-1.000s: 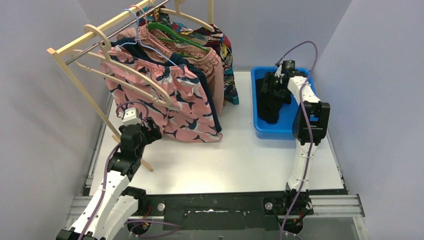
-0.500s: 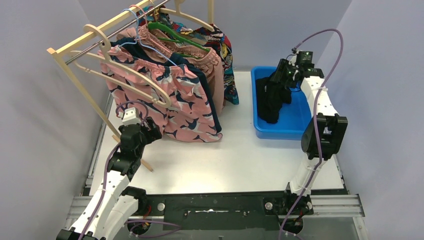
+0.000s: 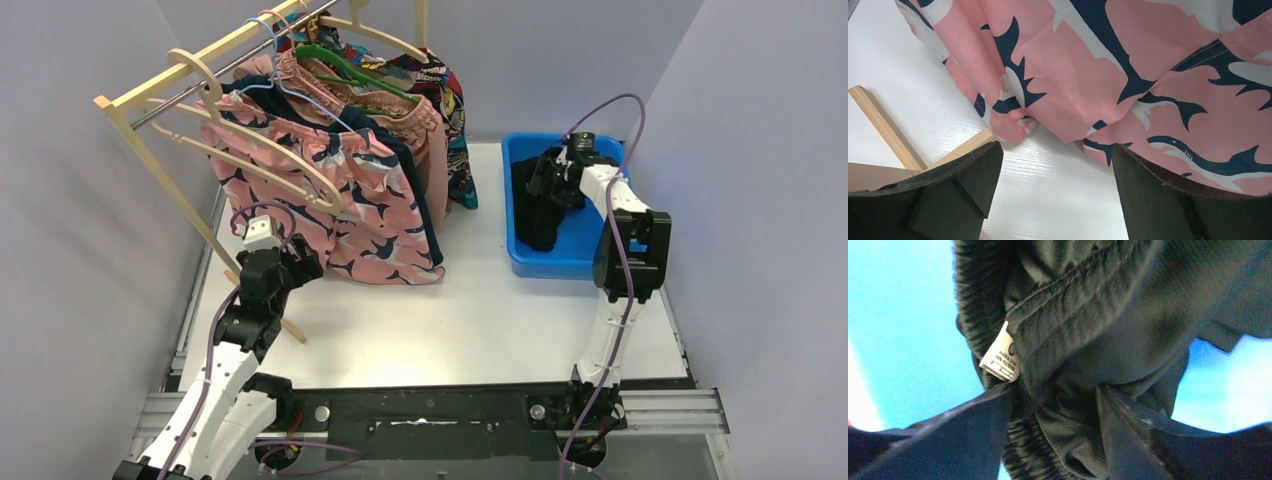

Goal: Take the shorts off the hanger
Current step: Place the shorts in the basket, then pick up the hanger from the clothes rod.

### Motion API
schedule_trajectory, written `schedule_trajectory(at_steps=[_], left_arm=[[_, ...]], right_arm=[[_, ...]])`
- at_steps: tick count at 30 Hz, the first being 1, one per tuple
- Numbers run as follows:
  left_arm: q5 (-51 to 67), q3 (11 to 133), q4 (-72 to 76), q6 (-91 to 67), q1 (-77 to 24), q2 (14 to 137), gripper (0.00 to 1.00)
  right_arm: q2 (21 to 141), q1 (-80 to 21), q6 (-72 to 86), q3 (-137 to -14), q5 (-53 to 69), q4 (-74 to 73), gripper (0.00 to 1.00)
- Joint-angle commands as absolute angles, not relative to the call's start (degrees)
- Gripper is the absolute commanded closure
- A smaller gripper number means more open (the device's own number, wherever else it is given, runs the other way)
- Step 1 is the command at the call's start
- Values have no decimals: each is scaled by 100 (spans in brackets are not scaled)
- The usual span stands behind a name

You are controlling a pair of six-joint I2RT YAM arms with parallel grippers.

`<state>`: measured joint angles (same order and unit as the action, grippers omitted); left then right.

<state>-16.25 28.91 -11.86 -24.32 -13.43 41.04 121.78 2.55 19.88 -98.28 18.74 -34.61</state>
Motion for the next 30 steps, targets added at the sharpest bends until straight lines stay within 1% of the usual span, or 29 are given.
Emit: schedule_trajectory(at_steps=[1, 4, 6, 7, 8, 9, 10, 12, 16, 20, 22, 24, 25, 27, 30], left_arm=[[-1666, 2970, -939, -2417, -1313, 3995, 20], [-1658, 2984, -927, -2415, -1305, 4004, 20], [-1704, 3016, -982, -2485, -1305, 3991, 19], [-1803, 3068, -1072, -2594, -1302, 3983, 16], [-1896, 3109, -1141, -2672, -1302, 3975, 14], [-1947, 3126, -1171, -2708, -1293, 3961, 13], [-1977, 3129, -1178, -2729, -1283, 3949, 13], [-1965, 3161, -1192, -2732, -1283, 3936, 13], [-1844, 3226, -1225, -2673, -1280, 3950, 13], [-1776, 3184, -1130, -2628, -1280, 3951, 13], [-2007, 3138, -1069, -2781, -1282, 3946, 13], [-2301, 3106, -1017, -3000, -1283, 3941, 13], [-2435, 3096, -1005, -3124, -1282, 3953, 13], [-2596, 3086, -983, -3314, -1283, 3955, 12], [-2634, 3068, -888, -3430, -1279, 3955, 12]], right_arm=[[10540, 233, 1951, -9296, 1249, -2685, 30], [9499, 232, 1992, -8431, 1269, -1741, 22], [8691, 259, 2396, -7631, 1479, -870, 21], [8291, 288, 2725, -7151, 1687, -397, 20], [7884, 301, 3020, -6609, 2029, 218, 17], [7563, 280, 3290, -6119, 2344, 873, 7], [7260, 247, 3640, -5667, 2467, 1387, 0], [6871, 177, 4214, -5102, 2593, 1865, 2], [6462, 122, 4468, -4955, 2920, 1445, 2], [5905, 170, 5278, -4590, 2087, 1001, 2], [5630, 195, 5451, -4169, 2351, 1689, 2], [5494, 197, 6091, -3828, 2541, 2323, 0], [5464, 188, 6317, -3722, 2681, 2640, 2], [5469, 81, 6541, -3711, 2903, 2908, 3], [5652, -302, 6044, -4320, 3255, 2487, 4]])
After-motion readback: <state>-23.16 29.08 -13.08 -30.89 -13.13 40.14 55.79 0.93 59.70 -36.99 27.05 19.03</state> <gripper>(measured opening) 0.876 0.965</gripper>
